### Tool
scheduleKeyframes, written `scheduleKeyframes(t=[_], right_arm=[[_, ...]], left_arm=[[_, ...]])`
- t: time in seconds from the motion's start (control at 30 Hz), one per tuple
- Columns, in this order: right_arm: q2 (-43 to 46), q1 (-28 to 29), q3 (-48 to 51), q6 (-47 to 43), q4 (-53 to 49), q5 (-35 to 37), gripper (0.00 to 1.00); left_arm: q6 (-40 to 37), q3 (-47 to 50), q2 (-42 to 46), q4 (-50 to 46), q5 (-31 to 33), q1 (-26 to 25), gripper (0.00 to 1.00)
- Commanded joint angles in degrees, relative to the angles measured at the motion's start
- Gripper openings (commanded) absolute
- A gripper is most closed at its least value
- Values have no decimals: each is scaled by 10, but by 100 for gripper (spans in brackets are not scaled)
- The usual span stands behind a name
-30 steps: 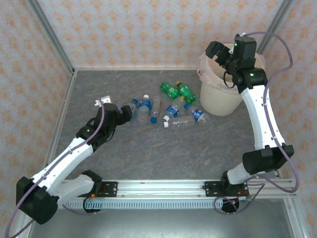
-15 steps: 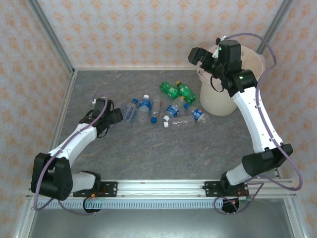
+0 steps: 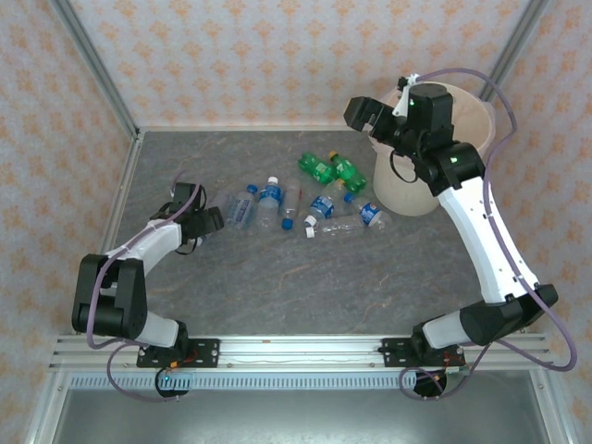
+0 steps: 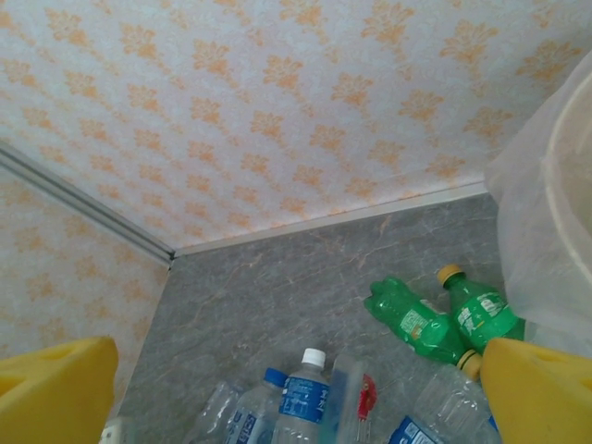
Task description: Put the plastic bottles in the bin
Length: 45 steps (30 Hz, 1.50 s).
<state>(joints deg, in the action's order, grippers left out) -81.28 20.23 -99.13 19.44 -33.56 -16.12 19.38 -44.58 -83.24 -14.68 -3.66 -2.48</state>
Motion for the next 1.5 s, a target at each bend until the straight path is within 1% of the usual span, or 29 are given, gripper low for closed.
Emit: scheduleKeyframes(t=[0.0, 0.37, 0.77, 0.9, 1.03, 1.07, 1.17, 1.23, 1.3, 1.33, 1.4, 1.47], right_arm=[[2, 2, 2, -3, 16, -7, 99], [0, 2, -11, -2, 11, -5, 100], [-6, 3, -21, 2, 8, -9, 100], [-9, 3, -19, 2, 7, -11, 100], [-3, 3, -11, 3, 11, -11, 100], [0, 3, -6, 4, 13, -10, 100], [2, 3, 2, 6, 18, -11, 100], [1, 3, 3, 8, 19, -14, 100], [0, 3, 6, 9, 21, -15, 100], [0, 3, 6, 9, 21, -16, 100], [2, 3, 6, 11, 21, -17, 100], [5, 3, 8, 10, 21, -18, 100]], left_arm=[[-15, -22, -18, 13, 1, 2, 83], [-3, -30, -76, 33, -53, 2, 83], [-1, -35, -108, 28, -80, 2, 80], [-4, -35, -117, 28, -99, 2, 76], [-5, -39, -124, 24, -109, 0, 68], [-5, -38, -123, 24, -110, 0, 68], [-6, -35, -117, 23, -109, -1, 60], [-6, -34, -113, 23, -108, 0, 53], [-5, -34, -111, 23, -108, 0, 51], [-5, -34, -110, 22, -109, -1, 48], [-3, -34, -104, 22, -109, -1, 46], [-1, -32, -93, 22, -110, -1, 41]])
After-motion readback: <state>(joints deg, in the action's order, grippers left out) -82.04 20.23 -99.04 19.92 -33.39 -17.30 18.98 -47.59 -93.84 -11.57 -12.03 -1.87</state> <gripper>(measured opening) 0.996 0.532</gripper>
